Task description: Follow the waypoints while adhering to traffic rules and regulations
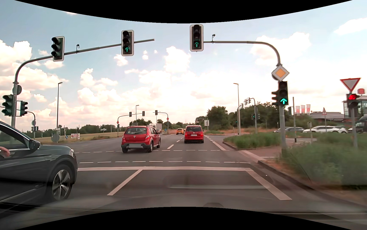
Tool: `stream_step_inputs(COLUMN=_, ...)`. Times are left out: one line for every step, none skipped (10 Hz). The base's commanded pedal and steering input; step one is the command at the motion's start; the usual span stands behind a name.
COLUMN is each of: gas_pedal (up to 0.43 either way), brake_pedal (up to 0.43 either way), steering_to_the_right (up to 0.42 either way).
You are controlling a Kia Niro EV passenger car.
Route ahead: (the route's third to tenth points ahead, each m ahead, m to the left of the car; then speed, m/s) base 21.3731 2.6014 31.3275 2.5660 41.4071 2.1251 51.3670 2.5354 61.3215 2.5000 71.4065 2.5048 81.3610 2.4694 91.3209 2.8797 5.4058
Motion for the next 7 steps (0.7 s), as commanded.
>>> stream_step_inputs(gas_pedal=0.189, brake_pedal=0.0, steering_to_the_right=-0.004)
stream_step_inputs(gas_pedal=0.197, brake_pedal=0.0, steering_to_the_right=-0.004)
stream_step_inputs(gas_pedal=0.209, brake_pedal=0.0, steering_to_the_right=-0.004)
stream_step_inputs(gas_pedal=0.209, brake_pedal=0.0, steering_to_the_right=-0.004)
stream_step_inputs(gas_pedal=0.22, brake_pedal=0.0, steering_to_the_right=-0.004)
stream_step_inputs(gas_pedal=0.22, brake_pedal=0.0, steering_to_the_right=-0.004)
stream_step_inputs(gas_pedal=0.228, brake_pedal=0.0, steering_to_the_right=-0.004)
